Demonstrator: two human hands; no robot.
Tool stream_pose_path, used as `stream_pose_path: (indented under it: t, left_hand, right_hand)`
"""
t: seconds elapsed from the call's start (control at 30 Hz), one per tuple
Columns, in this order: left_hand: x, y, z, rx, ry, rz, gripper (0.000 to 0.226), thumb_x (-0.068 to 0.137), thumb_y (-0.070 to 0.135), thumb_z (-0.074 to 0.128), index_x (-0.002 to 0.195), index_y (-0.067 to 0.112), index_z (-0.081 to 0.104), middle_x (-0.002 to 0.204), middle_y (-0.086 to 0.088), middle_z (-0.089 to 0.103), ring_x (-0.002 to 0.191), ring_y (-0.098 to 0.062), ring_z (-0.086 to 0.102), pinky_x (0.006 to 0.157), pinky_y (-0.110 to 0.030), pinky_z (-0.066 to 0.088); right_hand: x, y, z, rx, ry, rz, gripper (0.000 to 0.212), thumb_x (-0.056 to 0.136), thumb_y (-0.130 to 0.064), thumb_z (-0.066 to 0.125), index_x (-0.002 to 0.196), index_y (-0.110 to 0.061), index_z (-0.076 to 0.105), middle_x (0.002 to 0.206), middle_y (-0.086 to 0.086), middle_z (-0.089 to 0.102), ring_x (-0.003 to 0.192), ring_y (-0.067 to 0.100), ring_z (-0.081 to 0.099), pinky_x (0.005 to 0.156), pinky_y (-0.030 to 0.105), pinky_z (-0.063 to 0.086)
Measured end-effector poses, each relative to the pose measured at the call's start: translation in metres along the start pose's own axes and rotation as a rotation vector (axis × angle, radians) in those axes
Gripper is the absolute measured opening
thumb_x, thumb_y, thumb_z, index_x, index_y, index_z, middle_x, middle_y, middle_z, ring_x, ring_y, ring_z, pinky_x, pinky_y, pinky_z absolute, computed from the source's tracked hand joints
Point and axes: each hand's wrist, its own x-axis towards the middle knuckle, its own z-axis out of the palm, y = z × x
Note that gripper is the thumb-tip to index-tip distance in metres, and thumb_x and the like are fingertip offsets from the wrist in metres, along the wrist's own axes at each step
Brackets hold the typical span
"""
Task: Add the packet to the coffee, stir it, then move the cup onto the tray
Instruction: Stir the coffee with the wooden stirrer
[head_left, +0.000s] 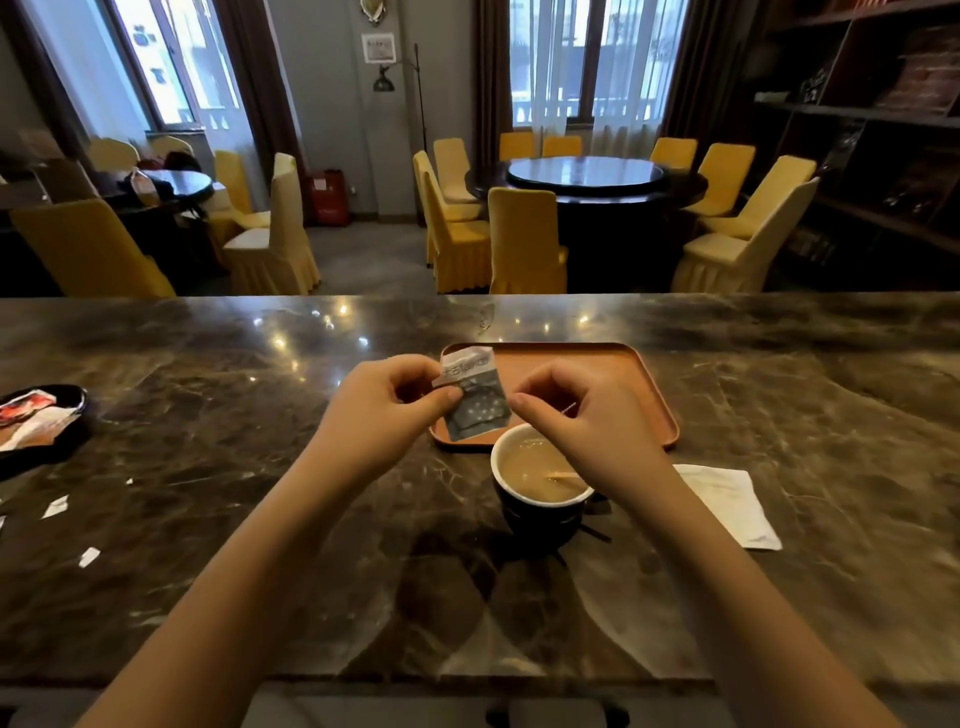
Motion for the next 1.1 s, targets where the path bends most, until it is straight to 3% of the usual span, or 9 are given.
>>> stream_pose_path:
  t: [0.07,0.17,0.27,0.37,0.6,0.7,0.83,0.97,1.1]
  left_hand:
    - [-0.007,-0.018,-0.006,0.024,-0.024,-0.067,0.005,0.081,0.023,0.063,0.080,0.027,0.066,0.076,0.002,0.069,0.072,-0.012,0.064,0.069,-0.024,0.051]
    - [-0.017,-0.050,-0.013,0.049,-0.064,-0.182,0.006,0.081,0.023,0.064,0.078,0.027,0.067,0.077,0.003,0.071,0.074,-0.011,0.065,0.070,-0.025,0.048]
    - [-0.026,-0.081,-0.011,0.077,-0.122,-0.310,0.010,0.080,0.022,0.066,0.073,0.027,0.068,0.076,0.005,0.071,0.074,-0.008,0.065,0.067,-0.024,0.044]
    - [-0.030,-0.105,-0.003,0.131,-0.183,-0.425,0.009,0.081,0.022,0.064,0.073,0.023,0.067,0.076,0.003,0.070,0.072,-0.012,0.064,0.061,-0.023,0.044]
    - [-0.027,-0.131,0.009,0.330,-0.144,-0.410,0.003,0.079,0.022,0.066,0.082,0.024,0.066,0.080,0.004,0.065,0.077,-0.011,0.059,0.064,-0.026,0.040]
    - [-0.025,-0.136,0.012,0.379,-0.119,-0.385,0.022,0.078,0.022,0.068,0.099,0.018,0.065,0.085,0.004,0.063,0.084,-0.014,0.057,0.075,-0.027,0.040]
    - [-0.024,-0.138,0.012,0.356,-0.056,-0.322,0.032,0.076,0.020,0.070,0.107,0.017,0.064,0.085,0.006,0.062,0.082,-0.010,0.054,0.073,-0.024,0.037]
    - [-0.024,-0.141,0.011,0.339,-0.065,-0.305,0.035,0.076,0.020,0.071,0.110,0.018,0.063,0.085,0.006,0.063,0.080,-0.009,0.056,0.067,-0.019,0.038]
    - [-0.028,-0.132,0.015,0.419,0.088,-0.232,0.034,0.082,0.021,0.064,0.115,0.013,0.059,0.104,-0.008,0.065,0.094,-0.021,0.058,0.082,-0.033,0.045]
  right_hand:
    - [-0.007,0.007,-0.008,-0.137,0.068,-0.003,0.001,0.083,-0.022,0.064,0.083,-0.023,0.063,0.072,-0.019,0.055,0.070,-0.006,0.054,0.060,0.004,0.041]
    - [-0.019,0.024,-0.028,-0.344,0.169,0.056,0.012,0.083,-0.026,0.062,0.091,-0.017,0.063,0.080,-0.008,0.056,0.073,0.005,0.052,0.060,0.013,0.037]
    - [-0.029,0.045,-0.040,-0.478,0.108,0.175,0.024,0.084,-0.031,0.060,0.101,-0.014,0.060,0.091,-0.003,0.054,0.088,0.017,0.051,0.070,0.027,0.042]
    - [-0.038,0.059,-0.040,-0.524,0.002,0.289,0.031,0.084,-0.036,0.059,0.107,-0.016,0.058,0.099,-0.001,0.056,0.095,0.020,0.052,0.077,0.033,0.046]
    - [-0.045,0.065,-0.029,-0.356,-0.067,0.377,0.023,0.080,-0.034,0.067,0.097,-0.022,0.059,0.078,-0.012,0.055,0.068,0.004,0.052,0.052,0.019,0.038]
    - [-0.044,0.063,-0.026,-0.215,-0.018,0.390,0.011,0.080,-0.024,0.068,0.089,-0.020,0.063,0.071,-0.007,0.059,0.064,0.008,0.056,0.049,0.017,0.036]
    - [-0.043,0.056,-0.020,-0.008,0.020,0.435,0.005,0.084,-0.020,0.064,0.088,-0.022,0.064,0.080,-0.006,0.062,0.070,0.009,0.058,0.043,0.008,0.041]
    - [-0.044,0.050,-0.011,0.152,0.046,0.409,0.010,0.086,-0.023,0.059,0.084,-0.030,0.065,0.079,-0.006,0.065,0.072,0.011,0.060,0.046,0.009,0.044]
    - [-0.042,0.049,0.000,0.099,0.063,0.319,0.015,0.091,-0.028,0.051,0.084,-0.033,0.063,0.075,-0.008,0.064,0.070,0.010,0.059,0.056,0.013,0.046]
